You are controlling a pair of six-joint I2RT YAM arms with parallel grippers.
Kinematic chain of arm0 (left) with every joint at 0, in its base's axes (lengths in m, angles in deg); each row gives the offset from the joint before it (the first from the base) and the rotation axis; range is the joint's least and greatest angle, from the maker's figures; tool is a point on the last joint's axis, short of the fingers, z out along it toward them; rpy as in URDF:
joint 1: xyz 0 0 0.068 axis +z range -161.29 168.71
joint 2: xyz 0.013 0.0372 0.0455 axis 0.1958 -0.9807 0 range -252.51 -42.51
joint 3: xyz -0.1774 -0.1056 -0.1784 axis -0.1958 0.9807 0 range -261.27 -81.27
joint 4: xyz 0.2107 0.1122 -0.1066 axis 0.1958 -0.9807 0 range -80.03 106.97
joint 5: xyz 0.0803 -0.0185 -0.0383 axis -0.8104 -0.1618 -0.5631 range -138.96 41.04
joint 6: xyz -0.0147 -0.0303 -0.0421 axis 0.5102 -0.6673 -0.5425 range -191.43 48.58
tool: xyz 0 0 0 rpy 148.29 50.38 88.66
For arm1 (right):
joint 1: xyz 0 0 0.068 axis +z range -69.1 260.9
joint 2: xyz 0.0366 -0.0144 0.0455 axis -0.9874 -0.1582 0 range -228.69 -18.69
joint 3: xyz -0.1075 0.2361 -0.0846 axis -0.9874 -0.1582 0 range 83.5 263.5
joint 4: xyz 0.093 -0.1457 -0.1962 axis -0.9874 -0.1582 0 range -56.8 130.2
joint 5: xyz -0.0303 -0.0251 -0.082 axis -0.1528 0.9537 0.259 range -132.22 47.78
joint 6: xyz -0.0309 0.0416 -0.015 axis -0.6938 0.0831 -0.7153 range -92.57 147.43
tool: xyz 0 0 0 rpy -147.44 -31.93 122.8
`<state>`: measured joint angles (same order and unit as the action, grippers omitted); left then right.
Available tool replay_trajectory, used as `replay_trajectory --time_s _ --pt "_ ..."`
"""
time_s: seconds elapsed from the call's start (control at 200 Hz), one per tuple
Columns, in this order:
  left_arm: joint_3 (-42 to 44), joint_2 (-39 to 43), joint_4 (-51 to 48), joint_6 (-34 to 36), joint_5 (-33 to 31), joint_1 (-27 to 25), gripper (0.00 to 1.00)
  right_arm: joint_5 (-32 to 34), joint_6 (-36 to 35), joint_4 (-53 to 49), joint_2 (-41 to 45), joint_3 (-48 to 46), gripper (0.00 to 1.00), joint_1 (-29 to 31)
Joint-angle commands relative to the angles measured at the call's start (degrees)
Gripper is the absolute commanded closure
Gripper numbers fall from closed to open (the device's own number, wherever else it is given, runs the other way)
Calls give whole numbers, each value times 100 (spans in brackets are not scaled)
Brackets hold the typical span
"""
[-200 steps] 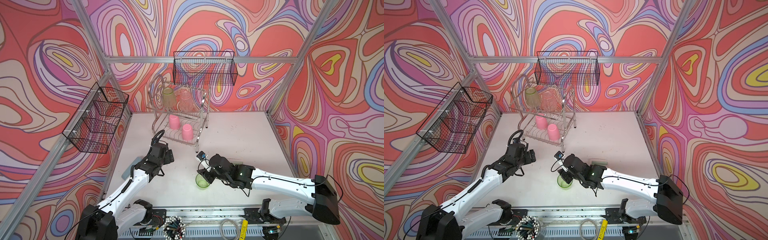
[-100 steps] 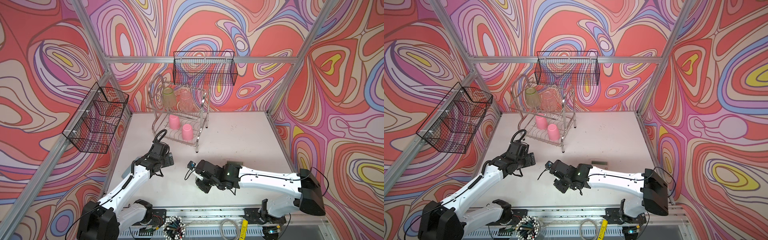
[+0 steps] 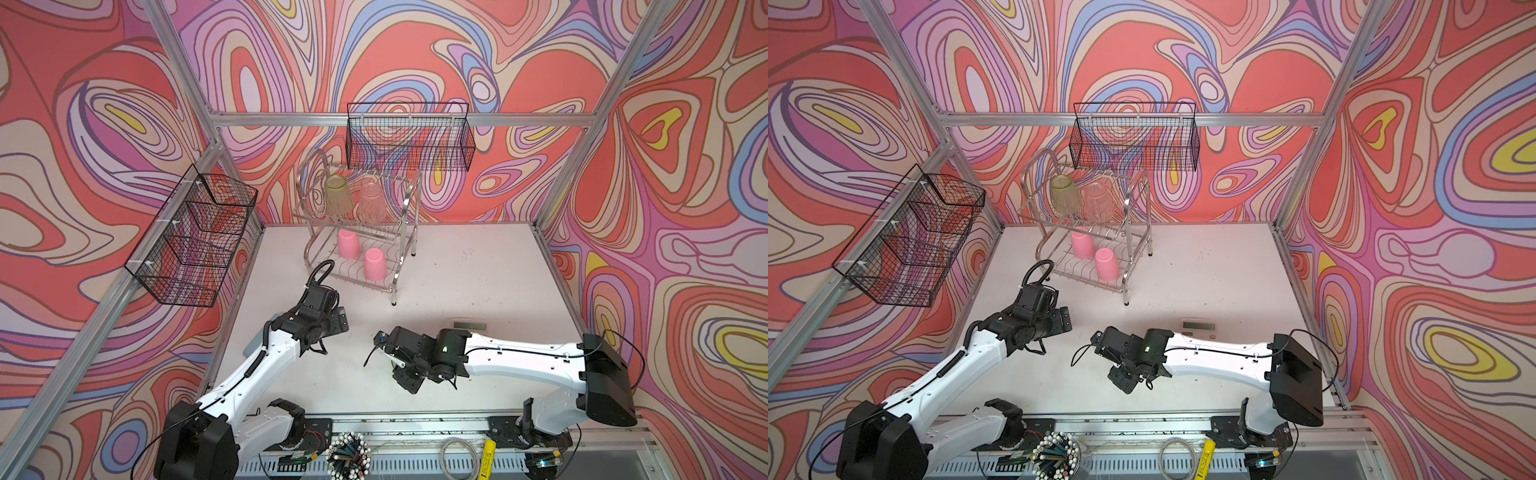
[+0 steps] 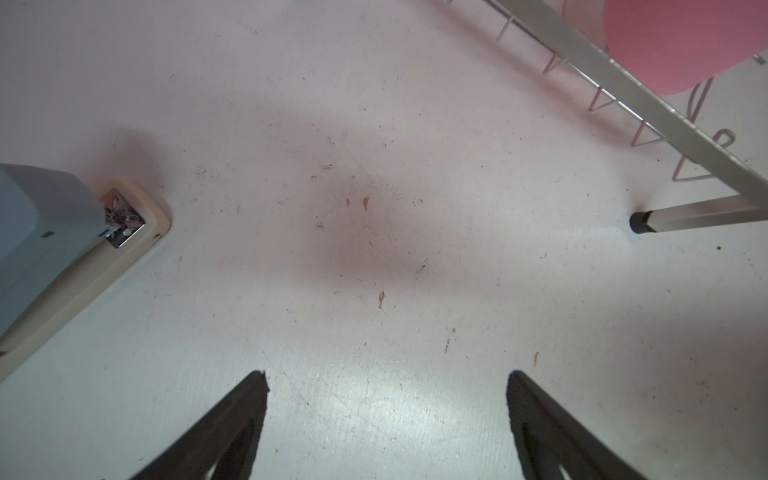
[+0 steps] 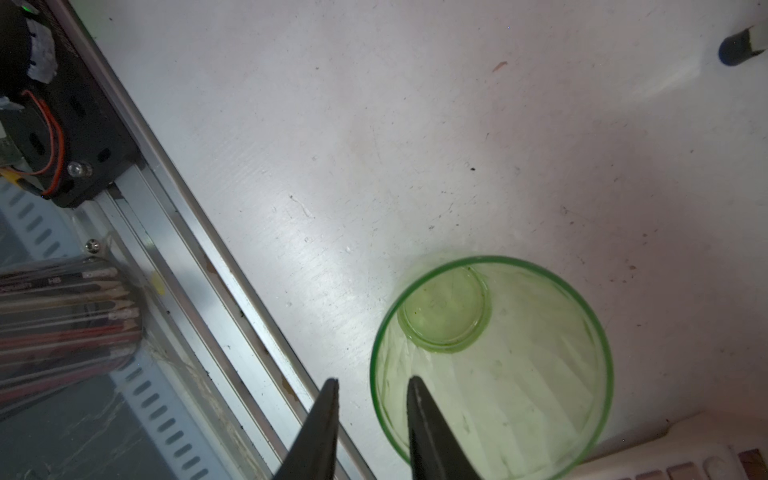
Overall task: Load the cups into the dish rack
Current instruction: 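Close the right gripper on the green cup's rim and lift it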
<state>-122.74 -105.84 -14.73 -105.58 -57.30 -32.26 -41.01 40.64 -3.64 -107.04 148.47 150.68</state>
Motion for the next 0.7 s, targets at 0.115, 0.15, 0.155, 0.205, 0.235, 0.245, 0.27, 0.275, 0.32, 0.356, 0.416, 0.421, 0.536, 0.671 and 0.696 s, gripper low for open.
replay_trajectory --time_s 0.115,0.15,0.155,0.205,0.235,0.245,0.27,0.275,0.32,0.356,0.416,0.421,0.536,0.671,0.696 --pt "67 110 -117 -85 -23 -12 7 -88 59 -117 -302 139 72 36" --pt "69 95 -109 -86 -19 -16 7 -82 59 -117 -319 152 73 36" --pt "69 94 -113 -85 -19 -14 7 -80 59 -117 -321 150 73 36" --pt "69 69 -113 -89 -1 -15 7 -59 48 -128 -348 165 74 36" --pt "69 59 -122 -98 0 -12 7 -38 49 -138 -371 180 75 36" --pt "69 58 -120 -104 6 -14 7 -28 50 -142 -381 182 75 36" --pt "69 43 -133 -107 8 -19 7 -25 51 -150 -403 195 75 35" --pt "69 41 -134 -113 8 -20 7 -29 50 -146 -407 198 75 31" --pt "78 40 -141 -127 18 -17 7 -33 46 -147 -451 200 77 36" --pt "87 46 -143 -145 24 -13 7 -25 37 -131 -479 200 77 29" --pt "95 41 -144 -195 34 -12 7 -25 41 -118 -536 200 79 34" --pt "95 40 -157 -201 34 -17 7 -25 41 -117 -539 200 80 35" --pt "104 40 -201 -275 51 -17 7 -9 32 -124 -611 209 82 31" --pt "113 45 -222 -308 64 -12 8 42 15 -193 -678 261 86 35" --pt "118 45 -224 -318 69 -14 7 54 15 -204 -674 270 88 36"
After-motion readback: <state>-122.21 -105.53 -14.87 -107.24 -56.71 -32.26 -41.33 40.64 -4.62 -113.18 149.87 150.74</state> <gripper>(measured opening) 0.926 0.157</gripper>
